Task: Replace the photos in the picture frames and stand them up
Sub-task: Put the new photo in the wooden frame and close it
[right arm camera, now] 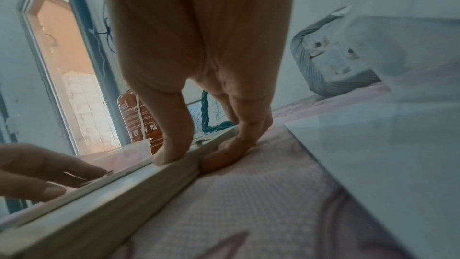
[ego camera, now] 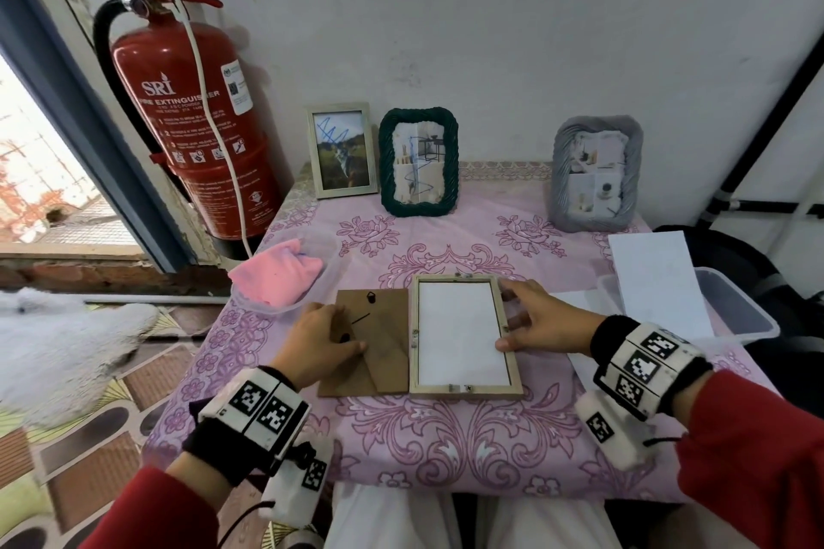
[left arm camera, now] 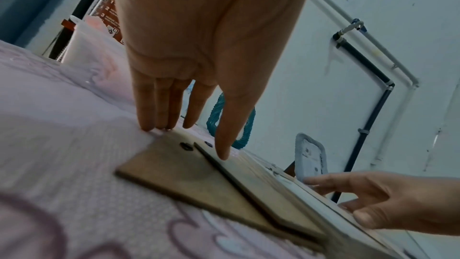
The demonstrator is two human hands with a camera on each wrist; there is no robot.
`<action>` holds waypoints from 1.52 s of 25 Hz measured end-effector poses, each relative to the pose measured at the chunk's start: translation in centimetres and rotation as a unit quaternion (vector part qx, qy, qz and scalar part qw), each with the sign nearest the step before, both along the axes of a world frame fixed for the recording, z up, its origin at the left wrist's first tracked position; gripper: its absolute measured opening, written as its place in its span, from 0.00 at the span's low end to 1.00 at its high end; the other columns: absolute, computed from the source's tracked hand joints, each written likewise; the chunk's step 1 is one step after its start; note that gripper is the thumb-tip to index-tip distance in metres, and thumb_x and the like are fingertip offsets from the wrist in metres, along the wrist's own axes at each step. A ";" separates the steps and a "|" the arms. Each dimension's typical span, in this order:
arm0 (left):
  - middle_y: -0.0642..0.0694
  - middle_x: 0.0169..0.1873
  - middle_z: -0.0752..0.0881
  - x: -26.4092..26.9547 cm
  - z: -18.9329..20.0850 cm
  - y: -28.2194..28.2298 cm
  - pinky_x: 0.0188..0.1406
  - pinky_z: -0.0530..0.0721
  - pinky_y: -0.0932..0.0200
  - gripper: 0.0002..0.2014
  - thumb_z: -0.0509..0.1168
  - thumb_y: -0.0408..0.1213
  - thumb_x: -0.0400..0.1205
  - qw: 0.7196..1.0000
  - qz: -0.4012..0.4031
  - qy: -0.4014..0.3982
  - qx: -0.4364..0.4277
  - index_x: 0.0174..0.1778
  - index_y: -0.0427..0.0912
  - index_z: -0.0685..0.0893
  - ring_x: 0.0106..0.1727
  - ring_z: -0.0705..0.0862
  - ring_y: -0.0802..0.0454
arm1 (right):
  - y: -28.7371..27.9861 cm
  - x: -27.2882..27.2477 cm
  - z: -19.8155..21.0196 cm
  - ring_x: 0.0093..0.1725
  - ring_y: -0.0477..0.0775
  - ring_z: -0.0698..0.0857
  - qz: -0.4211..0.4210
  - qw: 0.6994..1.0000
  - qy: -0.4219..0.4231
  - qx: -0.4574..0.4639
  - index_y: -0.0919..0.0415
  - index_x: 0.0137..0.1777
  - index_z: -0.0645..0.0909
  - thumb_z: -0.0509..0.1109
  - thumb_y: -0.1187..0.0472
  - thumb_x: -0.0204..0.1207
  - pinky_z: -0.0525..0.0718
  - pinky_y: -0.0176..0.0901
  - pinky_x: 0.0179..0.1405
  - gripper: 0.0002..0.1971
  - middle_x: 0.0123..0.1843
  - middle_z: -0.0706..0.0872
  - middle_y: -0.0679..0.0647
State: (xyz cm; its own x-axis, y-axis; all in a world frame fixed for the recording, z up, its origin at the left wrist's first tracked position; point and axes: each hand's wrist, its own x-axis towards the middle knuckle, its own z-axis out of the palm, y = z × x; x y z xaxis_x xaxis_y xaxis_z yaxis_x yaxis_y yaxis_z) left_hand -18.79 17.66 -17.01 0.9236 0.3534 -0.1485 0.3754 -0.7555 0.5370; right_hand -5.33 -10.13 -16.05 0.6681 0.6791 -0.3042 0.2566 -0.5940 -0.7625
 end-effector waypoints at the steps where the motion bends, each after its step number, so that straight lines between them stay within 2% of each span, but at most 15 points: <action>1: 0.41 0.69 0.72 -0.2 0.0 -0.1 0.68 0.71 0.56 0.35 0.73 0.42 0.74 1.000 -0.002 -0.003 -0.005 0.75 0.39 0.68 0.69 0.73 0.46 | 0.1 0.0 -0.1 0.52 0.53 0.85 -0.003 1.000 -0.008 0.002 0.51 0.79 0.59 0.77 0.68 0.68 0.84 0.38 0.52 0.42 0.72 0.63 0.59; 4: 0.41 0.67 0.75 -0.4 0.2 -0.4 0.63 0.75 0.55 0.36 0.77 0.38 0.70 0.994 0.018 -0.059 -0.090 0.73 0.43 0.70 0.65 0.75 0.48 | -0.2 0.1 -0.6 0.50 0.59 0.87 -0.007 0.999 -0.018 0.027 0.56 0.75 0.68 0.80 0.67 0.65 0.86 0.49 0.56 0.38 0.68 0.71 0.63; 6: 0.42 0.64 0.76 -0.5 0.4 -0.6 0.57 0.76 0.58 0.35 0.79 0.35 0.68 0.986 0.040 -0.090 -0.134 0.71 0.44 0.73 0.60 0.75 0.50 | -0.5 0.2 -0.9 0.43 0.52 0.89 -0.008 0.998 -0.025 0.055 0.57 0.71 0.73 0.81 0.67 0.64 0.87 0.42 0.48 0.35 0.63 0.76 0.62; 8: 0.43 0.64 0.74 -0.6 0.7 -0.8 0.60 0.77 0.57 0.34 0.78 0.34 0.68 0.983 0.046 -0.113 -0.135 0.71 0.44 0.74 0.60 0.76 0.50 | -0.6 0.2 -1.1 0.35 0.41 0.88 -0.007 0.997 -0.031 0.071 0.57 0.69 0.75 0.81 0.67 0.63 0.84 0.31 0.40 0.33 0.57 0.79 0.58; 10: 0.44 0.64 0.71 -0.6 1.3 -1.0 0.62 0.79 0.56 0.31 0.75 0.31 0.71 0.984 0.032 -0.140 -0.110 0.71 0.43 0.75 0.60 0.78 0.48 | -0.6 0.4 -1.4 0.33 0.39 0.88 -0.008 0.996 -0.030 0.078 0.57 0.68 0.76 0.82 0.67 0.63 0.83 0.29 0.38 0.32 0.54 0.79 0.55; 12: 0.44 0.62 0.73 -0.4 2.0 -1.2 0.55 0.81 0.57 0.29 0.72 0.29 0.74 0.979 0.030 -0.169 -0.110 0.71 0.41 0.74 0.54 0.81 0.48 | -0.6 0.5 -1.5 0.33 0.39 0.88 -0.008 0.996 -0.032 0.079 0.56 0.68 0.76 0.82 0.65 0.62 0.83 0.29 0.38 0.33 0.53 0.79 0.54; 15: 0.47 0.49 0.81 0.0 2.7 -1.3 0.47 0.84 0.53 0.28 0.72 0.29 0.74 0.972 0.059 -0.166 -0.158 0.70 0.39 0.74 0.45 0.82 0.50 | -0.5 0.6 -1.6 0.32 0.38 0.87 -0.012 0.996 -0.036 0.077 0.51 0.66 0.76 0.83 0.65 0.62 0.82 0.26 0.37 0.33 0.51 0.78 0.49; 17: 0.49 0.40 0.82 0.1 2.9 -1.3 0.44 0.83 0.55 0.25 0.72 0.29 0.74 0.976 0.060 -0.152 -0.143 0.67 0.40 0.78 0.40 0.81 0.51 | -0.6 0.6 -1.6 0.32 0.37 0.87 -0.016 0.996 -0.034 0.075 0.52 0.68 0.75 0.83 0.64 0.62 0.81 0.26 0.36 0.33 0.51 0.77 0.48; 18: 0.48 0.39 0.83 0.2 3.1 -1.3 0.44 0.83 0.54 0.24 0.72 0.30 0.73 0.977 0.059 -0.152 -0.138 0.66 0.40 0.79 0.40 0.81 0.51 | -0.6 0.6 -1.7 0.32 0.37 0.87 -0.018 0.997 -0.035 0.072 0.55 0.69 0.74 0.82 0.65 0.62 0.81 0.26 0.36 0.35 0.52 0.77 0.49; 20: 0.46 0.39 0.83 0.2 3.5 -1.3 0.42 0.83 0.55 0.24 0.73 0.29 0.73 0.972 0.059 -0.172 -0.148 0.66 0.41 0.80 0.38 0.81 0.50 | -0.7 0.6 -1.8 0.34 0.39 0.87 -0.026 0.997 -0.041 0.059 0.57 0.73 0.72 0.82 0.63 0.63 0.82 0.27 0.39 0.37 0.55 0.77 0.52; 23: 0.49 0.38 0.82 0.4 4.5 -1.3 0.42 0.84 0.53 0.25 0.72 0.29 0.74 0.957 0.068 -0.231 -0.162 0.67 0.44 0.79 0.36 0.81 0.50 | -0.7 0.6 -1.8 0.38 0.44 0.85 -0.032 0.997 -0.048 0.044 0.57 0.74 0.71 0.83 0.61 0.63 0.85 0.34 0.46 0.39 0.63 0.74 0.61; 26: 0.48 0.39 0.83 0.8 5.0 -1.6 0.42 0.86 0.51 0.25 0.73 0.30 0.74 0.942 0.068 -0.265 -0.193 0.67 0.45 0.79 0.36 0.82 0.50 | -0.7 0.5 -1.7 0.39 0.46 0.85 -0.035 0.997 -0.046 0.045 0.57 0.75 0.70 0.83 0.61 0.62 0.86 0.40 0.50 0.40 0.64 0.74 0.62; 30: 0.47 0.37 0.82 1.3 4.2 -2.9 0.26 0.83 0.68 0.25 0.73 0.27 0.73 0.924 0.057 -0.236 -0.294 0.67 0.39 0.78 0.32 0.82 0.54 | -0.7 0.6 -1.9 0.41 0.44 0.83 -0.055 0.997 -0.045 0.028 0.59 0.78 0.64 0.83 0.61 0.63 0.84 0.39 0.51 0.45 0.64 0.72 0.60; 33: 0.48 0.35 0.82 1.6 3.1 -4.0 0.25 0.83 0.69 0.25 0.73 0.27 0.73 0.924 0.044 -0.215 -0.314 0.66 0.39 0.78 0.32 0.83 0.53 | -0.7 0.6 -2.0 0.42 0.47 0.84 -0.053 0.997 -0.043 0.036 0.59 0.77 0.66 0.83 0.61 0.62 0.84 0.39 0.52 0.44 0.65 0.72 0.61; 38: 0.47 0.36 0.83 2.2 1.5 -5.1 0.25 0.82 0.68 0.25 0.74 0.28 0.73 0.930 0.043 -0.195 -0.308 0.66 0.39 0.78 0.32 0.83 0.54 | -0.8 0.6 -2.0 0.40 0.45 0.83 -0.046 0.997 -0.048 0.041 0.56 0.76 0.68 0.83 0.60 0.62 0.83 0.35 0.49 0.42 0.64 0.73 0.61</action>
